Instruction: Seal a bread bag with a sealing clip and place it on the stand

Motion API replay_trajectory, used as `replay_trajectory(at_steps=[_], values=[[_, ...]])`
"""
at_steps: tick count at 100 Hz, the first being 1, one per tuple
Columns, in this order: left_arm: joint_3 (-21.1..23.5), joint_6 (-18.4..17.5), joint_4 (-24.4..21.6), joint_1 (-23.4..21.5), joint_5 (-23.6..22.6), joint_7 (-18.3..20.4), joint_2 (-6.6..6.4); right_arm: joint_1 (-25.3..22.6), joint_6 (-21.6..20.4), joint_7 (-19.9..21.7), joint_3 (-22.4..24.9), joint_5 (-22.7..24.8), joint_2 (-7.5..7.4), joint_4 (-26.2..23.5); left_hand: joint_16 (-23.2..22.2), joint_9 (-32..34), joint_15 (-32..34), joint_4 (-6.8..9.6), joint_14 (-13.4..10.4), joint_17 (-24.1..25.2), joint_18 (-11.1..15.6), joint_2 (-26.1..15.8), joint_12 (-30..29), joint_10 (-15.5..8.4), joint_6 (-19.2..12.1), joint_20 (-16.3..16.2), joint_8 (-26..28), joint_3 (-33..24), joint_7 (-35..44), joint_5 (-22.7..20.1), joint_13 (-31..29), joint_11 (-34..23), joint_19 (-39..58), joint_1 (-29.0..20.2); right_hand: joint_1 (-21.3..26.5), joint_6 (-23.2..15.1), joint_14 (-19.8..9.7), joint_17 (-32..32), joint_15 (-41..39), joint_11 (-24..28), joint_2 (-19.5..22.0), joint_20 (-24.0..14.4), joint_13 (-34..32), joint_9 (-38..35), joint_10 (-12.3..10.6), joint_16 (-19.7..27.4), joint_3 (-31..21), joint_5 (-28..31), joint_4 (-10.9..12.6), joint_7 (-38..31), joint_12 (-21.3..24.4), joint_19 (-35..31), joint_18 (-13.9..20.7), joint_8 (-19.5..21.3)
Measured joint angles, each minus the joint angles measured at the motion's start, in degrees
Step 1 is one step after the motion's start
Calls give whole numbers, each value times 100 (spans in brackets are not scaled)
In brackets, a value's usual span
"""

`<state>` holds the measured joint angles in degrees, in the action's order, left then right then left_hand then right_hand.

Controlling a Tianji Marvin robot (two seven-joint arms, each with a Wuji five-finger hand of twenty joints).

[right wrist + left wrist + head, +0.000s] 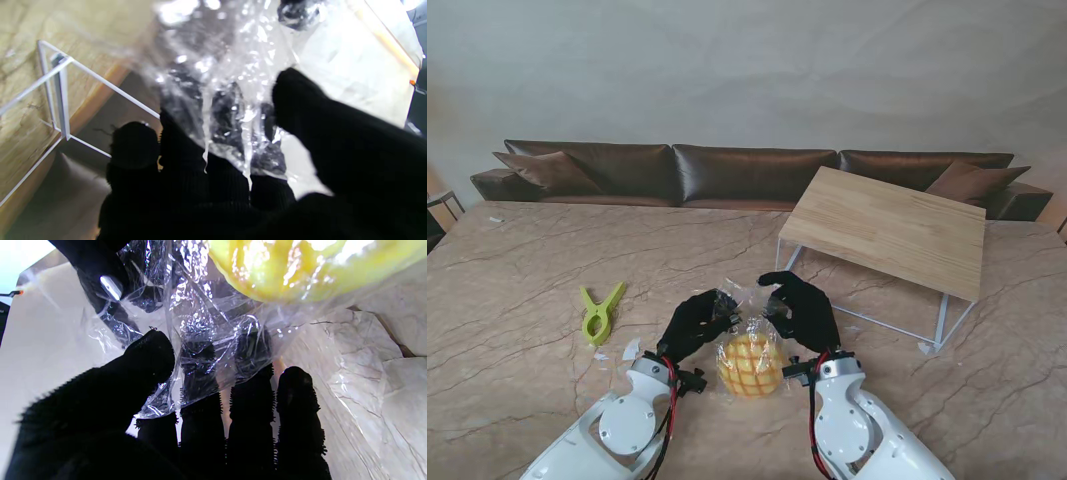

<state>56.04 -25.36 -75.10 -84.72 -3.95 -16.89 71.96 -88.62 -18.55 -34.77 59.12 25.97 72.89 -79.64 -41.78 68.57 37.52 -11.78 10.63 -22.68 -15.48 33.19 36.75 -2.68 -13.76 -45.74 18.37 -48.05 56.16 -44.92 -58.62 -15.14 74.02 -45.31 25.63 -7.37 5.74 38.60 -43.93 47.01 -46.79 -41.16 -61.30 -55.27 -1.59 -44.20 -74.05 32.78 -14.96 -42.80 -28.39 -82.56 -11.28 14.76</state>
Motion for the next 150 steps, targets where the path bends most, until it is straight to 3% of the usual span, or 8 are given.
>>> replay_trajectory(at_steps=[28, 41, 55, 63, 74, 104, 131, 150], values=[[73, -107, 37, -16, 154, 12, 10, -486, 138, 1861, 597, 58, -461, -609, 74, 127, 52, -24, -1, -121, 2, 7, 234, -47, 0, 88, -77, -1, -91, -124, -82, 130, -1, -55, -1812, 536, 3, -2239, 2072, -946, -1009, -129, 2787, 2866, 164, 1252, 109, -1370, 179, 585, 816, 2216, 95, -220], [80, -230, 39, -24, 235, 76, 8, -475, 25, 1822, 540, -470, -546, -530, 202, 135, 14, -24, -1, -155, 0, 11, -135, -44, 0, 125, -148, -70, -91, -124, -145, 133, 2, -49, -1117, 365, 3, -1648, 2249, -1102, -1110, -120, 2016, 2163, 189, 1573, 114, -1042, 178, 407, 942, 2348, 66, -220], [80, -376, 55, -24, 390, 278, -4, -246, -132, 1666, 278, -1502, -450, -198, 273, 288, 20, -24, -7, -243, -14, 16, -615, 30, 68, 164, -207, -136, -91, -128, -253, 132, 66, -43, -404, -651, 2, -874, 1695, -1142, 61, -274, 664, 309, -35, 1232, 147, 255, 376, -212, 943, 1481, -120, 90], [82, -436, 59, -25, 437, 325, -14, -111, -443, 1734, 197, -2305, -311, -5, 333, 288, 26, -23, -7, -329, -65, 134, -917, 92, 136, 171, -215, -225, -91, -199, -308, 83, 122, -41, 144, -1031, 0, -409, 1013, -1162, 293, -461, 25, -732, -81, 793, 190, 821, -15, -1030, 1016, 703, -205, -728], [149, -491, 58, -49, 440, 349, -18, 0, -496, 1684, 151, -2105, -186, 87, 431, 288, 18, -23, -8, -406, -84, 138, -1117, 96, 173, 202, -233, -277, -91, -205, -365, 79, 147, 90, 513, -1195, -2, 254, 234, -1088, 274, -612, -631, -1598, -105, 469, 182, 1442, -139, -1492, 1100, -165, -231, -1149], [249, -468, 54, -9, 706, 1099, -181, 180, -891, 1683, 44, -2290, -102, 258, 513, -171, -158, 19, -47, -17, -91, 179, -1347, 94, 1243, 298, -198, -423, -2599, 31, -52, -802, 88, 969, 729, -1541, 41, 334, -904, -601, 80, -613, -782, -1690, -33, -343, 174, 2052, -188, -1650, 89, -449, -275, -1225], [240, -642, 112, 70, 1196, 1496, -259, 207, -986, 2031, 48, -2688, -117, 286, 488, -166, 7, 10, 255, -23, -280, -613, -1118, 362, 544, 108, -256, 275, -2133, -82, 0, -805, 121, -169, 908, -1543, 283, -65, -1700, -87, 370, -893, -490, -1444, 248, -1051, 176, 2044, -202, -1212, -789, -453, -495, -1003], [246, -762, 167, 122, 370, 1040, -261, 149, -839, 2044, 151, -2544, -137, 243, 488, -37, 494, 7, 316, -720, -314, -613, -642, 395, 213, 152, -294, 350, -1394, -280, -511, -1181, 557, -282, 674, -958, 234, -331, -70, -887, 191, -795, 11, -889, 125, -164, 174, 1216, -201, -436, -3, -87, -462, -654]])
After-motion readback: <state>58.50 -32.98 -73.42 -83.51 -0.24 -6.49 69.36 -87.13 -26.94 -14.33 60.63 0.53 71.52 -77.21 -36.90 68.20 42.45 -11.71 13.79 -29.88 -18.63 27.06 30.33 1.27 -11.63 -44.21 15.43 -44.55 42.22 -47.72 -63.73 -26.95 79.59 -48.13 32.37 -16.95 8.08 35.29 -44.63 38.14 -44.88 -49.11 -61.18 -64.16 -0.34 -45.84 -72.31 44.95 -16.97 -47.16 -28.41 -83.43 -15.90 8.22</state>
